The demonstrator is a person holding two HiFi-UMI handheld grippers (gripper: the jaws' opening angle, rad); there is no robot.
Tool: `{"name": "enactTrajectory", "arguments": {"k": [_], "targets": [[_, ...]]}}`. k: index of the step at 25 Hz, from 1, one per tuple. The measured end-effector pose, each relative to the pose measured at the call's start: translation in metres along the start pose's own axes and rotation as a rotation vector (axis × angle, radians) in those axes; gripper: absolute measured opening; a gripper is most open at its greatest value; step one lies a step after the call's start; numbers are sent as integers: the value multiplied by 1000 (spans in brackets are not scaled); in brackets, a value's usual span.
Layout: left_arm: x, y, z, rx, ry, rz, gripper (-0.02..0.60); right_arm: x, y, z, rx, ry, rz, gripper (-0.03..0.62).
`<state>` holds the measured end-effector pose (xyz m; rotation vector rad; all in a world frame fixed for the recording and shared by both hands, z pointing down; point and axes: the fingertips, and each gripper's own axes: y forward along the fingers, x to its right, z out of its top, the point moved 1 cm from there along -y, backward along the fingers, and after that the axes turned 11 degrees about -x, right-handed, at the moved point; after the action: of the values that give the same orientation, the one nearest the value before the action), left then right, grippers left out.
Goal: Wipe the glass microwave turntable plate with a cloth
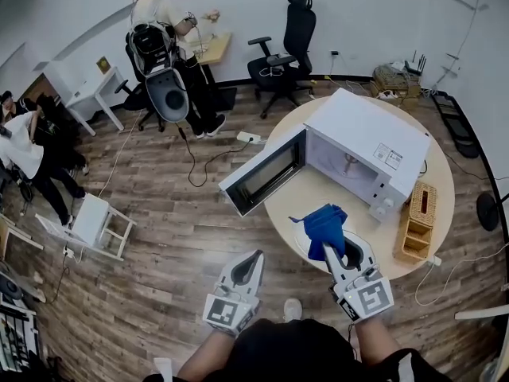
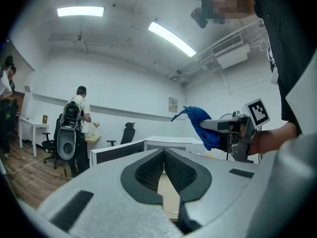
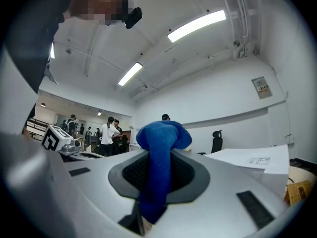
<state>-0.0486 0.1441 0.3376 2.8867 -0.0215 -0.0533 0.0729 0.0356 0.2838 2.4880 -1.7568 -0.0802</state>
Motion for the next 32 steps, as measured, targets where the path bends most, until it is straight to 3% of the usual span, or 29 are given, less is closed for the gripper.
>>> {"name": "enactTrajectory", "arguments": {"k": [7, 11, 16, 24, 32], "targets": [[-8, 33, -1, -6, -3, -61, 6, 16, 7, -3, -28, -14, -42, 74], [-11, 63, 1, -16, 37, -150, 6, 30, 19, -9, -59, -6, -94, 74], [-24, 107, 18, -13, 38, -273, 6, 49, 40, -5, -73, -2, -192, 74], [-56, 161, 53, -33, 121, -465, 6, 76, 81, -1, -81, 28, -380, 72], [-67, 197, 58, -14, 157, -641, 6, 96, 94, -16, -109, 110, -563, 72]]}}
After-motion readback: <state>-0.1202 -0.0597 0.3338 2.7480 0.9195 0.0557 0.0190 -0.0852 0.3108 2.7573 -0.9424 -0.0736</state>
